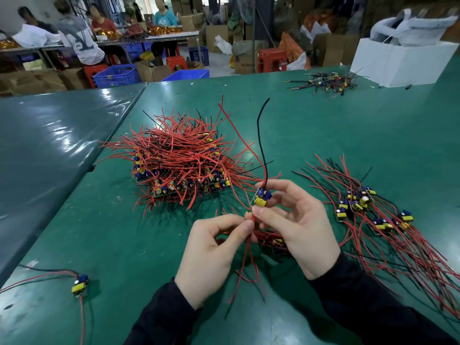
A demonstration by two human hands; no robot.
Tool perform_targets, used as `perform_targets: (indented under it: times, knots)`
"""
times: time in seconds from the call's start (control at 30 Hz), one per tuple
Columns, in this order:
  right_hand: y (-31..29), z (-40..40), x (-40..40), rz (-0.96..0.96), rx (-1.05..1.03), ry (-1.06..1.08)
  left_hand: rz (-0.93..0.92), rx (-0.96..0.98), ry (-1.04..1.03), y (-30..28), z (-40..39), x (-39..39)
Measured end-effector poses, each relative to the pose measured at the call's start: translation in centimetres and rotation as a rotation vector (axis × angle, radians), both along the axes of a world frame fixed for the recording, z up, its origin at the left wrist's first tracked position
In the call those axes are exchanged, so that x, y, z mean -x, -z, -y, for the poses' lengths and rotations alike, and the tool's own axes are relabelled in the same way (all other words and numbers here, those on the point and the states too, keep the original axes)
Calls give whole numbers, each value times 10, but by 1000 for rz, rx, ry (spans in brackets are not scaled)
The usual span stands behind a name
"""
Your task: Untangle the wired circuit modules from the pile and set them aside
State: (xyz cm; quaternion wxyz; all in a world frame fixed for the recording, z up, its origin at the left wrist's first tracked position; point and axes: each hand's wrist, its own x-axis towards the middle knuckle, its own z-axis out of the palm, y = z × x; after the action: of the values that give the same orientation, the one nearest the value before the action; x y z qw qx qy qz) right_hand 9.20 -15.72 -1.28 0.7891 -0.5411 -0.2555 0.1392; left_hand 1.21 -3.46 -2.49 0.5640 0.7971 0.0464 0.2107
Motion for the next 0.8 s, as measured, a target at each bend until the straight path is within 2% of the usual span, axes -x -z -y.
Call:
perform_targets:
  times: [0.17, 0.33, 0.5, 0.63, 0.8]
  knots:
    - [2, -1, 1, 14, -24, 56, -70, 272, 75, 1, 5, 0]
    - [4, -5, 3, 1, -37, 68, -19, 131, -32, 5, 9, 0]
    - [2, -1, -3, 20, -67, 147, -108, 97, 60, 4, 6, 1]
    - [3, -2, -3, 6, -66, 146, -106, 96, -22, 9, 12, 0]
    - [2, 1, -8, -15, -110, 216, -129, 135, 102, 4, 10, 1]
